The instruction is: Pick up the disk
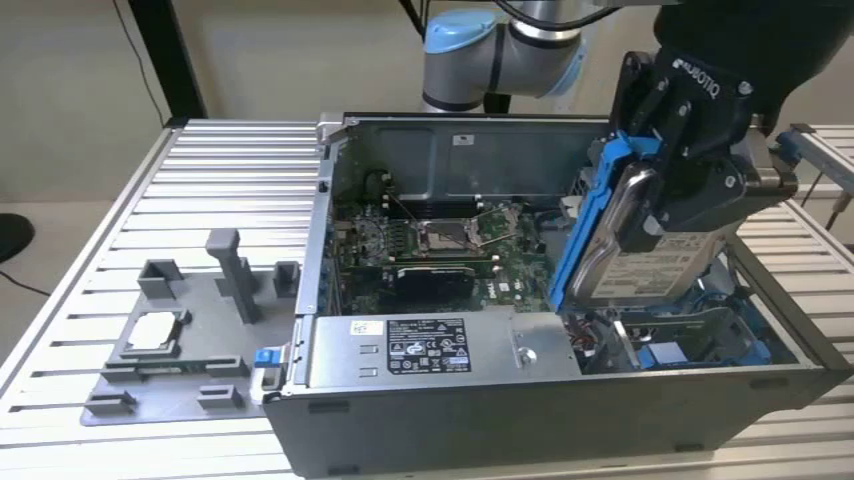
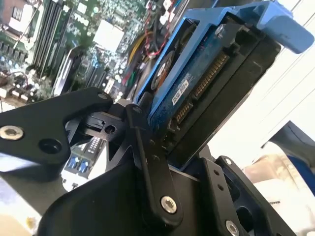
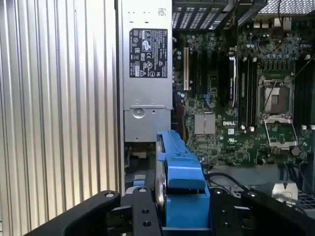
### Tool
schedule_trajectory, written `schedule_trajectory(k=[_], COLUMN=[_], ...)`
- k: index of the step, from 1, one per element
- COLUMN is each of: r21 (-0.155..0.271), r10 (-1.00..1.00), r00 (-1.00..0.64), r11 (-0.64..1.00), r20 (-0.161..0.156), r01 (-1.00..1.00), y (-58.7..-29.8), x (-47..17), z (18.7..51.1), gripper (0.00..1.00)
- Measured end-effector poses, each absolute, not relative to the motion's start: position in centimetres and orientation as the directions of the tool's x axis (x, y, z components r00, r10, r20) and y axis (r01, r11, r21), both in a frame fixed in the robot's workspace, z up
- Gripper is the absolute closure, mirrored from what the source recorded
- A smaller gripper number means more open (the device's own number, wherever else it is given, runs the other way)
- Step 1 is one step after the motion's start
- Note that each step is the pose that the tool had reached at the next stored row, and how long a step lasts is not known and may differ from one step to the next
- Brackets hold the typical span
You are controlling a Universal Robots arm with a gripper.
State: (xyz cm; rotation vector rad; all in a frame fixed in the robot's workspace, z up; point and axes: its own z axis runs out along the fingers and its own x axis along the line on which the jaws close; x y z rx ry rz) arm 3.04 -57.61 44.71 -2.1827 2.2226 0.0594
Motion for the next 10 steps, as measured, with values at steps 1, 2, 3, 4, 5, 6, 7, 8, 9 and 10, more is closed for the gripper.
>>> schedule_trajectory(k=[1,2,3,4,5,6,7,8,9,10], r21=[0.009,0.009,0.009,0.009,0.009,0.009,0.009,0.009,0.009,0.009], r10=[-0.999,-0.999,-0.999,-0.999,-0.999,-0.999,-0.999,-0.999,-0.999,-0.999], r00=[-0.018,-0.019,-0.018,-0.018,-0.018,-0.018,-0.018,-0.018,-0.018,-0.018], r11=[0.018,0.018,0.018,0.018,0.018,0.018,0.018,0.018,0.018,0.018], r20=[-0.045,-0.045,-0.045,-0.045,-0.045,-0.045,-0.045,-0.045,-0.045,-0.045], r01=[-1.0,-1.0,-1.0,-1.0,-1.0,-1.0,-1.0,-1.0,-1.0,-1.0], y=[-57.6,-57.6,-57.6,-57.6,-57.6,-57.6,-57.6,-57.6,-57.6,-57.6], x=[3.5,3.9,4.4,4.9,5.3,5.7,6.2,6.7,7.1,7.6], z=[44.7,44.6,44.5,44.5,44.4,44.3,44.3,44.2,44.1,44.1], gripper=[1.0,1.0,1.0,1.0,1.0,1.0,1.0,1.0,1.0,1.0])
